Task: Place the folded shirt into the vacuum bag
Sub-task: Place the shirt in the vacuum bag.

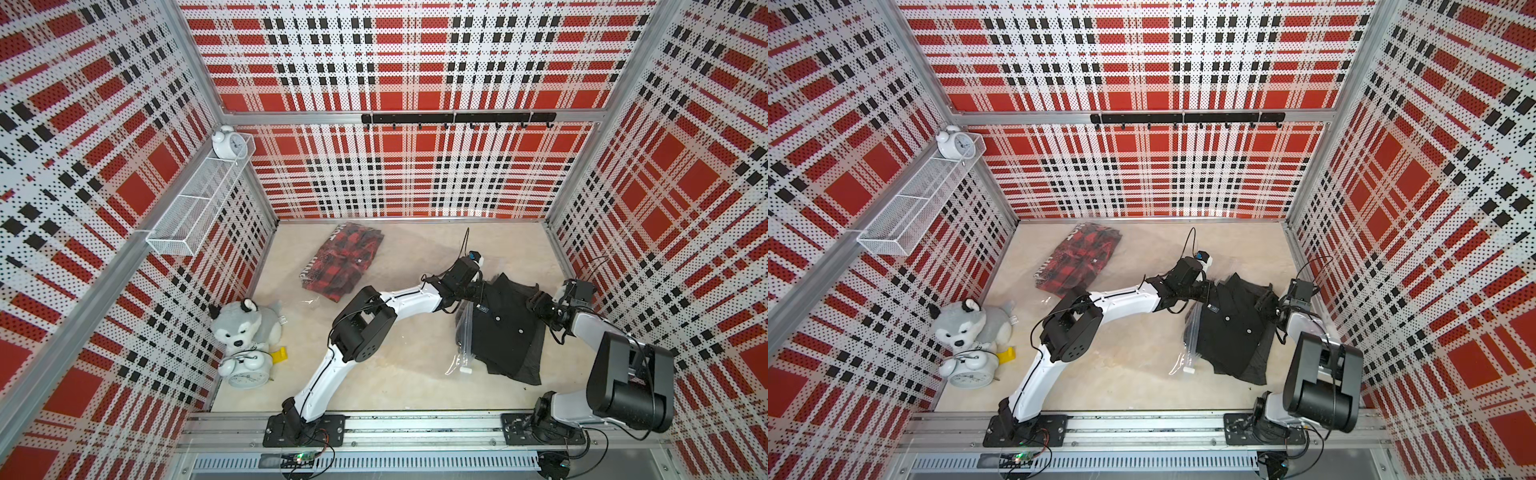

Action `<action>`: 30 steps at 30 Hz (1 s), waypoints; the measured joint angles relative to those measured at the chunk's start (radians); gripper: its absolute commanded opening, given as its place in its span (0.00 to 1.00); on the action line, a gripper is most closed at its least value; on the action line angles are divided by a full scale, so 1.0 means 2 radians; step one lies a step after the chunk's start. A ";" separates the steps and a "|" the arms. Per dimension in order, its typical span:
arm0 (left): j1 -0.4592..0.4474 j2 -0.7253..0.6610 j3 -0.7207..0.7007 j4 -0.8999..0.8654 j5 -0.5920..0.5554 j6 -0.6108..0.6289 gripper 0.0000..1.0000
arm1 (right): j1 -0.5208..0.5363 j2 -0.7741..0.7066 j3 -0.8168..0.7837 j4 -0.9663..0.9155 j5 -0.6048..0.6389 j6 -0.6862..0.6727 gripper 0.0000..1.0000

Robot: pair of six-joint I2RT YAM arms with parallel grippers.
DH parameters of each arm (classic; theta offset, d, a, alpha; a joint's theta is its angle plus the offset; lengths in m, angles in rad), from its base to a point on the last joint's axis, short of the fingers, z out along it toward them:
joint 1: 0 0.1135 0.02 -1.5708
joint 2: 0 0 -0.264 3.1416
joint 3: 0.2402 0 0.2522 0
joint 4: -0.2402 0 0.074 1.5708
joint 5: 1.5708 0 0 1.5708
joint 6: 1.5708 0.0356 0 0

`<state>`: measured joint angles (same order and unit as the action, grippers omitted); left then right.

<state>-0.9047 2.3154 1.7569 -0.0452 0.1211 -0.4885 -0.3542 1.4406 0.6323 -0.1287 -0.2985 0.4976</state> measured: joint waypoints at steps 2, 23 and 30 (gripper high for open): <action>0.000 0.000 0.000 0.000 0.001 0.000 0.00 | 0.000 0.012 0.002 0.005 -0.010 0.003 0.47; 0.002 -0.001 -0.006 0.006 0.002 0.001 0.00 | 0.023 -0.088 0.008 -0.010 -0.068 -0.003 0.35; 0.002 -0.002 -0.010 0.008 0.002 0.001 0.00 | 0.026 -0.060 0.013 -0.031 -0.021 -0.010 0.46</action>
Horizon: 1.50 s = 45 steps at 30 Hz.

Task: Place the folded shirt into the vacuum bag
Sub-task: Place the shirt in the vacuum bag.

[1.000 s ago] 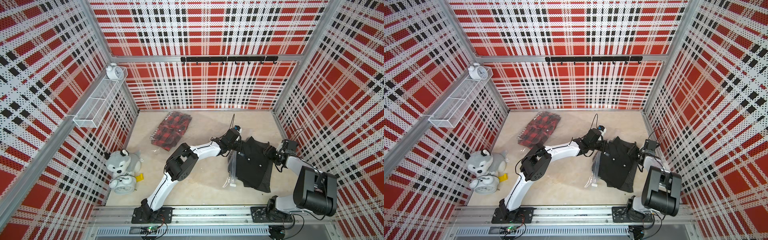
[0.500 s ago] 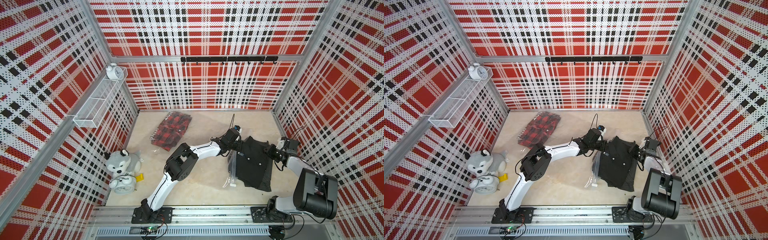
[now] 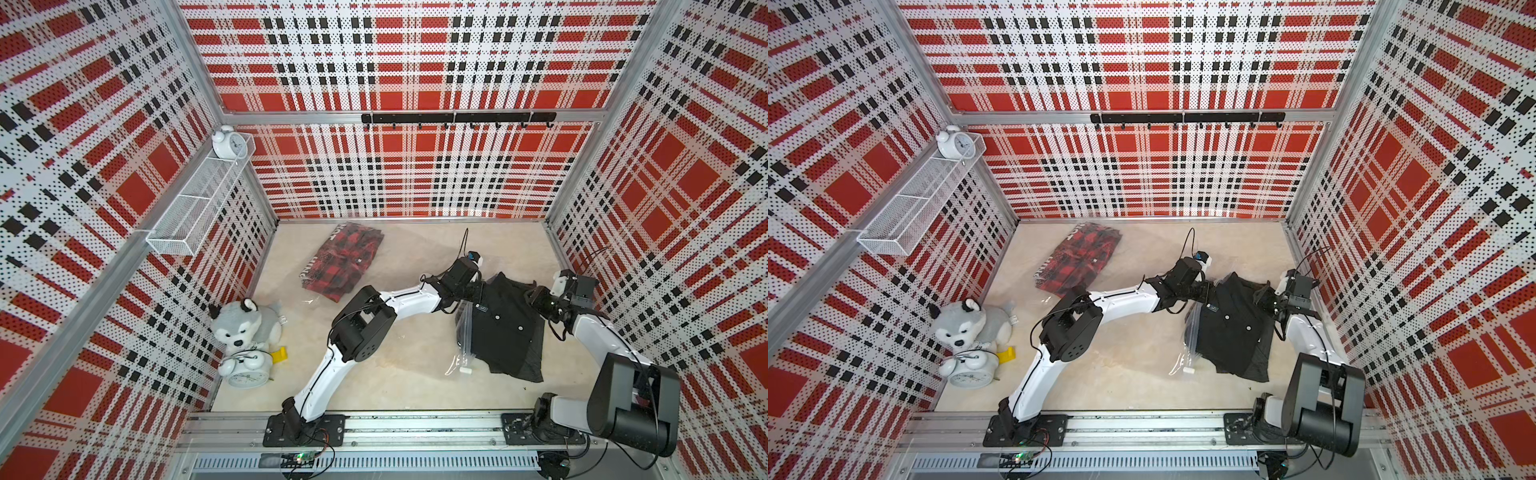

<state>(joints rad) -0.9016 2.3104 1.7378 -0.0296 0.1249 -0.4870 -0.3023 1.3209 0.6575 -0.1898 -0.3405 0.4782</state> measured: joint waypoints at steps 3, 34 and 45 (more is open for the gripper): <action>0.000 -0.004 -0.003 0.000 0.000 0.000 0.00 | 0.000 0.023 0.000 0.000 0.008 0.000 0.46; 0.017 -0.011 -0.011 0.008 0.011 -0.005 0.00 | 0.132 -0.092 0.000 0.034 -0.034 -0.043 0.00; 0.021 -0.082 -0.074 0.032 -0.005 -0.017 0.00 | 0.165 -0.095 -0.005 0.031 -0.008 -0.050 0.00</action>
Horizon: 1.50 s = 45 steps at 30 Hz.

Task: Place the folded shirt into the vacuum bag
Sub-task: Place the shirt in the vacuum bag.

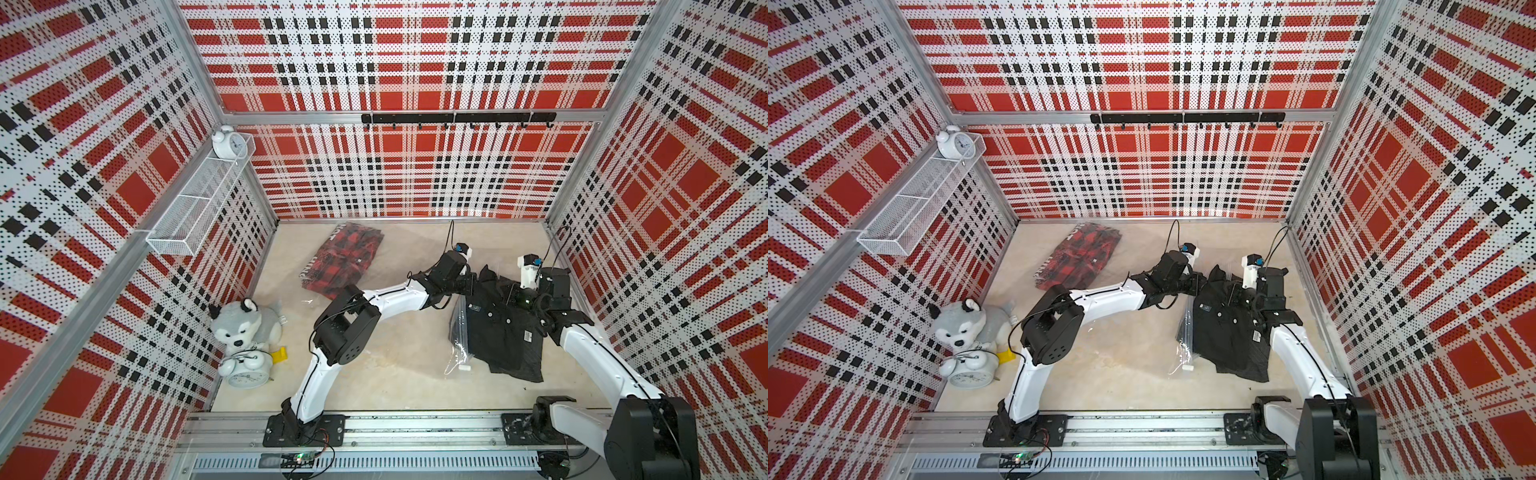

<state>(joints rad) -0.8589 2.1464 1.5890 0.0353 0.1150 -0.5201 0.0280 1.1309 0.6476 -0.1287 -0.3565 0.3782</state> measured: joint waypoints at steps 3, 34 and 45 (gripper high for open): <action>-0.001 -0.016 -0.004 0.003 -0.006 0.000 0.00 | 0.000 0.011 0.000 0.000 0.010 0.003 0.00; -0.032 -0.024 -0.012 0.018 -0.023 0.002 0.00 | -0.034 0.195 0.069 0.060 0.080 0.115 0.50; -0.032 -0.012 -0.006 0.017 -0.034 0.007 0.00 | -0.064 0.060 0.006 -0.007 0.092 0.107 0.82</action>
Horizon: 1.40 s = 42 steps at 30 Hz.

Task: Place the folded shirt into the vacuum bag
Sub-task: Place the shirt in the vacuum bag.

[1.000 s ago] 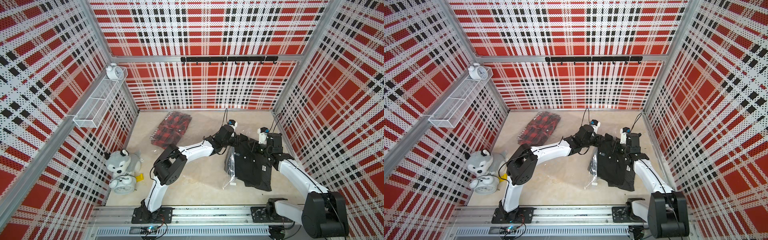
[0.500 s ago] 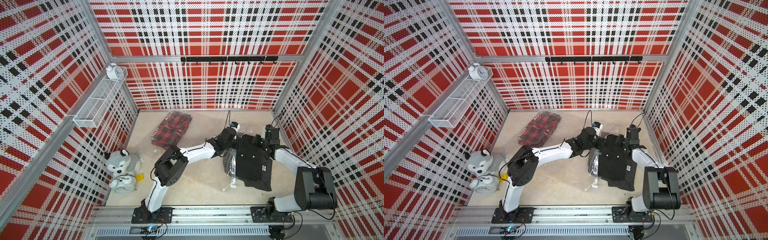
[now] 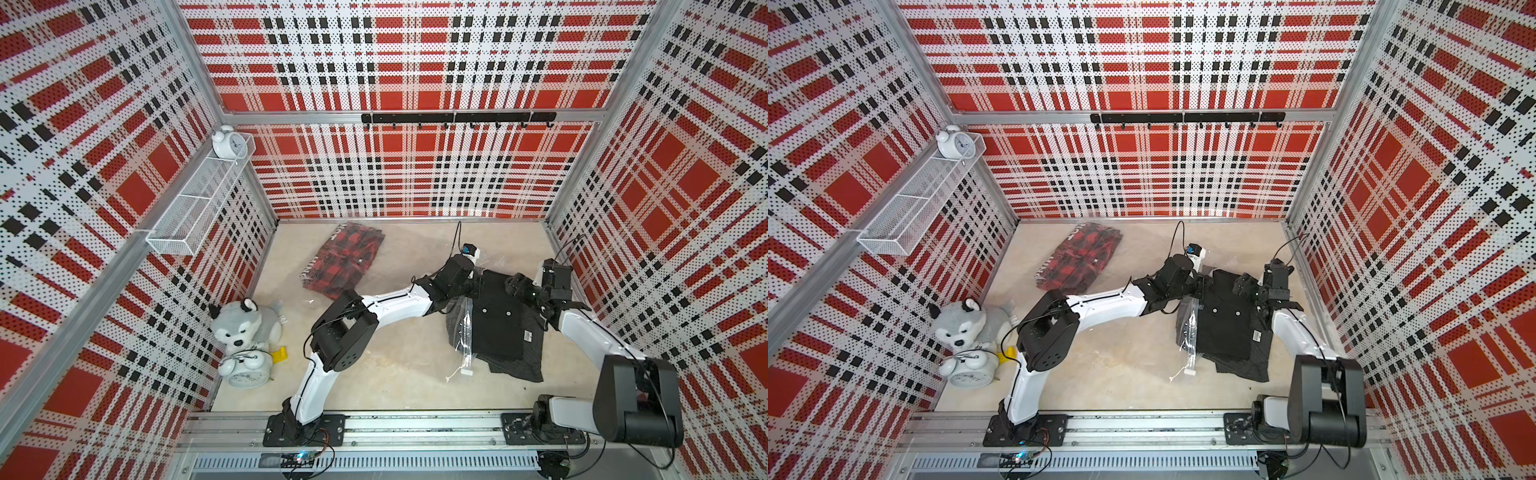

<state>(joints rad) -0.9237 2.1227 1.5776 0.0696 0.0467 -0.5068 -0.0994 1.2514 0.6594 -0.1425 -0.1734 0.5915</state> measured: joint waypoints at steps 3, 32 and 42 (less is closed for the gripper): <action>0.000 0.006 0.000 0.000 -0.001 0.000 0.00 | -0.004 -0.058 -0.029 -0.026 -0.001 0.000 0.81; -0.012 0.031 0.018 -0.025 -0.028 0.011 0.01 | 0.006 -0.184 -0.165 -0.085 -0.069 0.030 0.37; -0.022 0.031 0.020 -0.032 -0.043 0.011 0.01 | 0.033 -0.195 -0.165 -0.077 -0.107 0.043 0.10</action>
<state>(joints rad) -0.9668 2.1857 1.6180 0.0055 -0.0402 -0.4854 -0.0338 0.8608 0.3298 -0.2962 -0.3870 0.6773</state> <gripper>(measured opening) 0.051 0.113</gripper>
